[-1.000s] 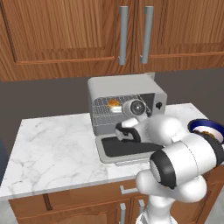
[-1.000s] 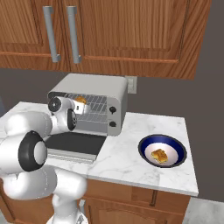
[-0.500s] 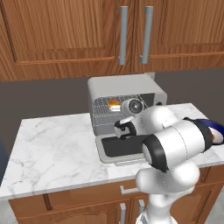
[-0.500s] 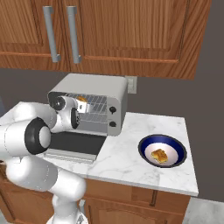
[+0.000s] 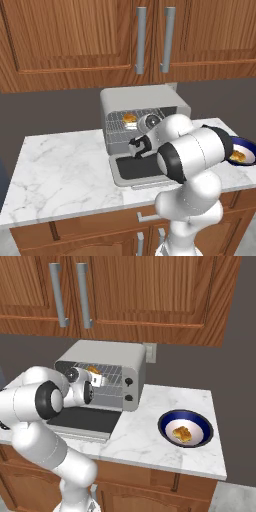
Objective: Pick up the heated bread from the toaster oven and place it in the bowl. Then move the bread bowl to the dining counter.
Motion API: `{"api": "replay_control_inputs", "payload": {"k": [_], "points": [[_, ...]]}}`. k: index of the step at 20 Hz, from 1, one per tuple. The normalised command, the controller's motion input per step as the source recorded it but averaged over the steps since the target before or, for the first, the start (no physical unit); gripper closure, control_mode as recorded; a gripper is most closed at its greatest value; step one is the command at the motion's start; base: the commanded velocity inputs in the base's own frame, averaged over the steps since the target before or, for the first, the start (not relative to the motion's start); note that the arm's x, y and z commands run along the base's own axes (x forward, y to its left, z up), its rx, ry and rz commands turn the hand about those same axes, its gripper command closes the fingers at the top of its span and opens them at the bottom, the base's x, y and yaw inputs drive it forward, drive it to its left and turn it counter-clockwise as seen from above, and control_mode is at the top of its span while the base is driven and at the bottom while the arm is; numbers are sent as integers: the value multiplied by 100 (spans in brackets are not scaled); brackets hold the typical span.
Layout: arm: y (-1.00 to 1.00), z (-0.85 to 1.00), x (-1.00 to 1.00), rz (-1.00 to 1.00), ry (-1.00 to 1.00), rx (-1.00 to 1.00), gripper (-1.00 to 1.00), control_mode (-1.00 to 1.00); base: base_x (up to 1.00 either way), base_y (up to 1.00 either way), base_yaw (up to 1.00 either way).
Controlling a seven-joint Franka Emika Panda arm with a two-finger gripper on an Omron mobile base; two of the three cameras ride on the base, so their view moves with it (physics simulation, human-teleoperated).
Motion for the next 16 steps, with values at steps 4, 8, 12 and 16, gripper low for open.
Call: {"api": "replay_control_inputs", "payload": {"k": [4,8,12,16], "points": [[-4,-22,0,0,17,0,-100,-100,0,0,0],[0,-4,5,0,19,0,-100,-100,0,0,0],[0,-4,2,0,23,-5,-100,-100,0,0,0],[0,-27,-22,0,23,-7,-100,-100,0,0,0]]}}
